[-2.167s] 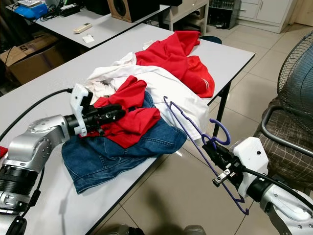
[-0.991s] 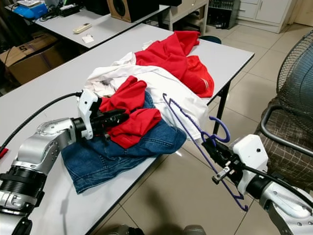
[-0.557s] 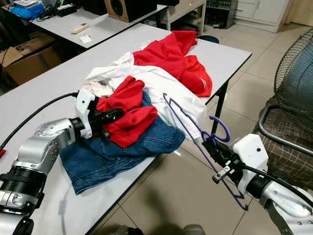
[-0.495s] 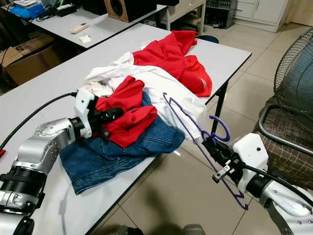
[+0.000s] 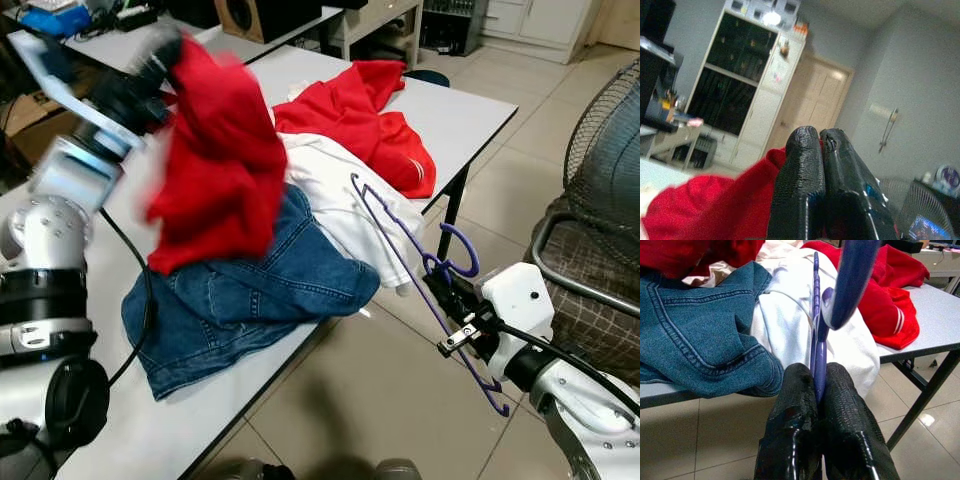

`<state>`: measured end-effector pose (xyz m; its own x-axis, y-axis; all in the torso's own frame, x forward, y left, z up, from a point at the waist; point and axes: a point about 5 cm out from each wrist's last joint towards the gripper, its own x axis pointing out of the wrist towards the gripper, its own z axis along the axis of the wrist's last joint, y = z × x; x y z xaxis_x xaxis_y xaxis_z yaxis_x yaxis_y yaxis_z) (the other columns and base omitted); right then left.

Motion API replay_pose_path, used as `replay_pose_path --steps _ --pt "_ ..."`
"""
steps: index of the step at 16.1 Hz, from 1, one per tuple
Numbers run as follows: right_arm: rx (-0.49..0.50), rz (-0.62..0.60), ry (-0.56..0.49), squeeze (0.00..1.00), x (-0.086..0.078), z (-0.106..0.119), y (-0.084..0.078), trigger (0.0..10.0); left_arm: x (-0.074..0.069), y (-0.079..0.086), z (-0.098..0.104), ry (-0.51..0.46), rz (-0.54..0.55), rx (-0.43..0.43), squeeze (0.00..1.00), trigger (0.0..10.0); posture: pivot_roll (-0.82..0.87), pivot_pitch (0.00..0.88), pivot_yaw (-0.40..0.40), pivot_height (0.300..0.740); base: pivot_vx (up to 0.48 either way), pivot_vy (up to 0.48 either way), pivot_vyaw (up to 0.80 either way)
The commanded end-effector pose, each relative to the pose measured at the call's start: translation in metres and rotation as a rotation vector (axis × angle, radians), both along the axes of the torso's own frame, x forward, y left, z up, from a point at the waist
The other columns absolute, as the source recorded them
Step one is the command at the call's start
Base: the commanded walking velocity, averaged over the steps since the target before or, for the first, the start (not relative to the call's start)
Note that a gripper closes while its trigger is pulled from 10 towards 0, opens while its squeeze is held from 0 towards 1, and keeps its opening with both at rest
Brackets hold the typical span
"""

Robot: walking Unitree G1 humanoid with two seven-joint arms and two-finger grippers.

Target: Hang hanger

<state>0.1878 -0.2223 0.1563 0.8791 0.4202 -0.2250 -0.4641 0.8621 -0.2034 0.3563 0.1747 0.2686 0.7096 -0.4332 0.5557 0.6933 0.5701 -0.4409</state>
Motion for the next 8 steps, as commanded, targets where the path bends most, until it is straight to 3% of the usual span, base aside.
replay_pose_path --steps 1,3,4,6,8 --pt "-0.002 -0.003 -0.033 0.00 0.002 0.004 0.001 10.0 0.001 0.020 0.021 -0.047 0.064 -0.147 0.00 0.0 -0.25 0.000 0.171 0.740 0.000 0.000 0.00" --pt "0.000 -0.010 -0.041 0.00 0.002 0.005 0.001 10.0 0.001 0.034 0.040 -0.095 0.088 -0.276 0.00 0.0 -0.25 0.000 0.172 0.740 0.000 0.000 0.00" --pt "-0.001 -0.016 -0.048 0.00 0.003 0.005 0.001 10.0 0.000 0.040 0.048 -0.121 0.103 -0.300 0.00 0.0 -0.25 0.000 0.173 0.740 0.000 0.000 0.00" --pt "-0.004 -0.028 -0.062 0.00 0.005 0.006 -0.001 10.0 0.001 0.064 0.066 -0.138 0.180 -0.397 0.00 0.0 -0.25 0.000 0.178 0.740 0.000 0.000 0.00" --pt "-0.001 -0.027 -0.064 0.00 0.005 0.006 0.001 10.0 0.003 0.049 0.061 -0.124 0.114 -0.266 0.00 0.0 -0.25 0.000 0.181 0.740 0.000 0.000 0.00"
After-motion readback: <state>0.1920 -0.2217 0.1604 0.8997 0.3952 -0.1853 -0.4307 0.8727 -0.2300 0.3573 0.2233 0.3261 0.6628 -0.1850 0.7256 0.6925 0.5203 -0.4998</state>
